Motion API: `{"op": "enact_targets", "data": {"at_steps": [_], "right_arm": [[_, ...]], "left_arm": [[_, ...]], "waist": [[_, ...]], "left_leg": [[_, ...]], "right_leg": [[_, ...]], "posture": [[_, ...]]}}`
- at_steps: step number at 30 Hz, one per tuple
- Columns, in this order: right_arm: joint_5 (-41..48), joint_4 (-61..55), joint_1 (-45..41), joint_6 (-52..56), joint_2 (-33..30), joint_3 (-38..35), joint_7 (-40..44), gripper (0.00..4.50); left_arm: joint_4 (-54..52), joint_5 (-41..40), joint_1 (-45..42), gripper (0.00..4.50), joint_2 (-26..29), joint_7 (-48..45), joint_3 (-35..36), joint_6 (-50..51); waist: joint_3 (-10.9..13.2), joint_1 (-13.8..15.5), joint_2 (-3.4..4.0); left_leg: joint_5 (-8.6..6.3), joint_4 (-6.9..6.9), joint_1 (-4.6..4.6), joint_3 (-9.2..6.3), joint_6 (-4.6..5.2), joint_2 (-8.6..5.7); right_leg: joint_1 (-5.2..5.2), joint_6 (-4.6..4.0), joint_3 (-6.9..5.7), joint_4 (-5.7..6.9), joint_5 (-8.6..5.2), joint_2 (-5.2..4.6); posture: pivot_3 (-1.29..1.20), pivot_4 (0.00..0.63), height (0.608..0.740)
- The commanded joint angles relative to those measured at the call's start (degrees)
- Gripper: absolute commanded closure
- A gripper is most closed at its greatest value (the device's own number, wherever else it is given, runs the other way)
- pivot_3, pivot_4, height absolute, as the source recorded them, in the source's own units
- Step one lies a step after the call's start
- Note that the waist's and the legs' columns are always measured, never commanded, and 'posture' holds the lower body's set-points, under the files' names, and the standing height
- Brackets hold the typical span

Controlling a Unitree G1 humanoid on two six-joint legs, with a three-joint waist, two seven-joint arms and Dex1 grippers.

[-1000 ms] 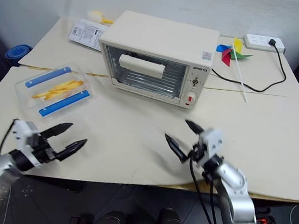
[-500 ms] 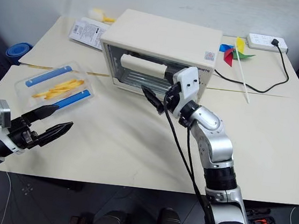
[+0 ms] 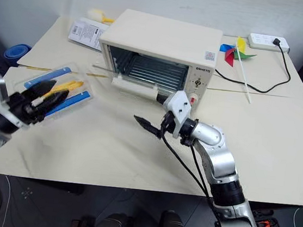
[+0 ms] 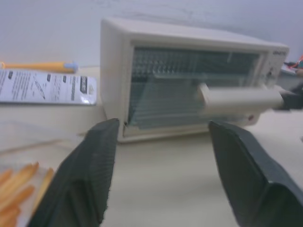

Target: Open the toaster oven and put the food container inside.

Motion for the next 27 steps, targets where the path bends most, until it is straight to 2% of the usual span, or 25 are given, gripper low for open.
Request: {"op": "enact_targets", "data": {"at_steps": [1, 4, 7, 13, 17, 23, 27], "right_arm": [[-1.6, -2.9, 0.2, -5.7, -1.1, 2.1, 4.1, 0.00], [-3.1, -2.0, 0.7, -8.2, -1.7, 2.9, 5.6, 0.00], [-4.1, -1.5, 1.3, -9.8, -1.9, 2.9, 6.2, 0.00], [-5.1, -3.4, 8.2, -12.8, -4.9, 0.6, 6.4, 0.00], [-2.8, -7.5, 17.2, -13.2, -9.2, -3.2, 7.4, 0.00], [3.5, -10.3, 30.8, -15.9, -13.7, -14.2, 8.0, 0.00], [8.8, -10.6, 29.6, -16.2, -10.8, -19.5, 4.9, 0.00]], "left_arm": [[9.2, 5.8, -10.0, 2.64, 1.1, -1.7, -5.5, -3.0], [18.8, 11.0, -19.4, 3.57, 0.1, -4.3, -11.0, -6.5], [25.8, 15.5, -24.2, 4.48, -0.7, -8.9, -15.6, -11.5], [30.0, 20.7, -24.5, 4.48, 0.7, -19.4, -21.5, -16.3], [28.6, 23.5, -20.7, 4.48, 2.5, -21.1, -22.7, -17.4], [21.2, 24.4, -11.3, 4.48, 1.0, -17.5, -21.7, -16.3], [13.4, 22.8, -3.8, 4.48, -1.3, -13.5, -19.6, -14.0]], "waist": [[0.0, 0.0, 0.00], [0.0, -0.1, -0.04], [0.0, -1.0, -0.04], [0.0, -1.5, -0.06], [0.0, -1.2, -0.06], [0.0, -0.2, -0.06], [0.0, 0.1, -0.07]], "left_leg": [[0.00, 0.00, 0.00, 0.05, 0.00, 0.00], [0.00, 0.04, -0.03, 0.01, -0.01, -0.03], [-0.03, 0.01, -0.06, 0.04, -0.02, -0.03], [-0.08, 0.03, -0.12, 0.02, 0.00, -0.06], [-0.08, 0.19, -0.58, 0.02, 0.01, -0.14], [-0.04, 0.42, -0.74, 0.02, 0.06, -0.24], [-0.04, 0.44, -0.68, 0.11, 0.07, -0.21]], "right_leg": [[-0.01, 0.00, 0.03, 0.00, 0.00, 0.00], [-0.03, 0.00, -0.02, 0.00, 0.00, 0.00], [-0.10, 0.01, -0.03, 0.03, 0.01, 0.00], [-0.31, 0.02, -0.11, 0.12, 0.01, -0.03], [-0.74, 0.02, -0.06, 0.16, 0.01, -0.11], [-0.80, 0.08, -0.02, 0.31, 0.05, -0.20], [-0.80, 0.09, 0.05, 0.40, 0.05, -0.20]], "posture": [[0.00, 0.150, 0.740], [0.00, 0.150, 0.740], [0.00, 0.150, 0.740], [0.00, 0.150, 0.740], [0.00, 0.150, 0.740], [0.00, 0.150, 0.740], [0.00, 0.150, 0.740]]}}
